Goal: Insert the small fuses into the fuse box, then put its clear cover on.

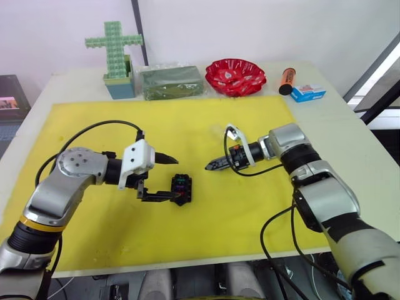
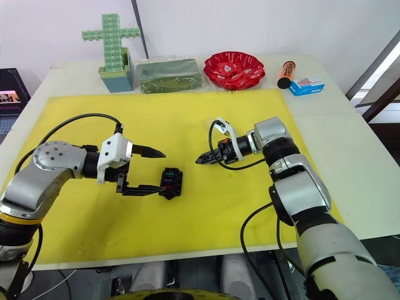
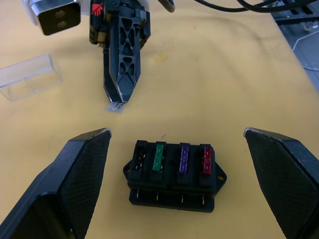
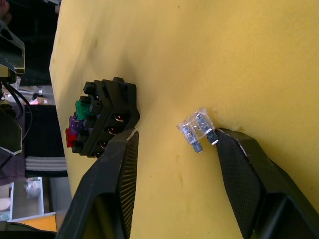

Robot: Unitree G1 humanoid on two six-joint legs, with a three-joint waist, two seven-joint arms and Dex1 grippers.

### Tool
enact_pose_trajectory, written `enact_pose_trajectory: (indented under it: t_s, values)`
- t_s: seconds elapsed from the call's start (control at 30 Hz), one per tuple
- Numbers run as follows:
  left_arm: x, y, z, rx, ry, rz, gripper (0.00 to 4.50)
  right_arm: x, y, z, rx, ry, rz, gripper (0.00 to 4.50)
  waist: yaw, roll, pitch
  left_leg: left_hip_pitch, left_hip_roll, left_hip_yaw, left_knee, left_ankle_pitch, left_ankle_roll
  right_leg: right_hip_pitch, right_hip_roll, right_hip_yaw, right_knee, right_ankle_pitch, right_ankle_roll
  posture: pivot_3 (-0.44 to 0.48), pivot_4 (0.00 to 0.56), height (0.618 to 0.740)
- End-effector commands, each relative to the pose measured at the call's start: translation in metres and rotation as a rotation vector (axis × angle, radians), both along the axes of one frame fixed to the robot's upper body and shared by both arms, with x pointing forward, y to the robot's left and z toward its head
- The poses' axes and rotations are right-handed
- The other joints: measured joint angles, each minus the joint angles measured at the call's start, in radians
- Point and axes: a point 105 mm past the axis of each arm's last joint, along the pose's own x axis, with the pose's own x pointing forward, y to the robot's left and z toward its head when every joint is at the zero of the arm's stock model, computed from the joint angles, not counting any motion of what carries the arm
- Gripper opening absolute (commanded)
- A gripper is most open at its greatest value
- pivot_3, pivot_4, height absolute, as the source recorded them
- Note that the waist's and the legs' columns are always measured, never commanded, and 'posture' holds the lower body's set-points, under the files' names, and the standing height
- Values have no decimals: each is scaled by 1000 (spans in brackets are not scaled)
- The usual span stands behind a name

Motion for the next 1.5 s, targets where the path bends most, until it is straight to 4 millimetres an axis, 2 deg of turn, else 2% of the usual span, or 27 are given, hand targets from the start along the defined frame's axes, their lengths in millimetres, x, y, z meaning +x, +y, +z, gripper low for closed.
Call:
enact_pose_trajectory:
  t_s: [0.03, 0.1, 0.17, 0.43, 0.53, 0.6, 1.03, 1.3, 1.43, 1.5]
  values:
    - [-1, 1, 8, 4, -53, 0, 4500, 0, 4, -2, -1, 9, -4, 2313, 0, 0, 0, 0, 0, 0, 0, 0, 0, 0, 0, 0, 0, 0, 0, 0, 150, 740]
    - [-1, 1, 8, 3, -53, -1, 4500, 1, 3, -2, 1, 9, -12, 1927, 0, 0, 0, 0, 0, 0, 0, 0, 0, 0, 0, 0, 0, 0, 0, 0, 150, 740]
    - [-1, 1, 8, 4, -53, -1, 4500, 2, 3, -3, -10, 9, -19, 1285, 0, 0, 0, 0, 0, 0, 0, 0, 0, 0, 0, 0, 0, 0, 0, 0, 150, 740]
    - [-2, 2, 5, 12, -52, 0, 4500, 3, 3, -6, -17, 6, -26, 1285, -1, 0, 0, 0, 0, 0, 0, 0, 0, 0, 0, 0, 0, 0, 0, 0, 150, 740]
    - [-2, 2, 4, 12, -51, 0, 4500, 3, 3, -5, -18, 5, -29, 731, -1, 0, 0, 0, 0, 0, 0, 0, 0, 0, 0, 0, 0, 0, 0, 0, 150, 740]
    - [-2, 2, 4, 11, -51, -2, 4500, 4, 3, -6, -20, 5, -30, 120, -1, 0, 0, 0, 0, 0, 0, 0, 0, 0, 0, 0, 0, 0, 0, 0, 150, 740]
    - [-2, 2, 2, 11, -45, -9, 4500, 6, -1, -4, -18, 5, -66, 56, 1, 0, 0, 0, 0, 0, 0, 0, 0, 0, 0, 0, 0, 0, 0, 0, 150, 740]
    - [-4, -1, 0, 5, -41, -12, 4500, 2, -2, 19, 55, 41, -141, 56, 5, 0, 0, 0, 0, 0, 0, 0, 0, 0, 0, 0, 0, 0, 0, 0, 150, 740]
    - [-3, -1, 1, -5, -44, -8, 4500, -10, -6, 38, 164, 71, -234, 56, 6, 0, 0, -1, 0, 0, 0, 0, 0, 0, 0, 0, 0, 0, 0, 0, 150, 740]
    - [-3, -1, 1, -8, -46, -6, 4500, -19, -8, 40, 192, 17, -260, 56, 7, 0, 0, -1, 0, 0, 0, 0, 0, 0, 0, 0, 0, 0, 0, 0, 150, 740]
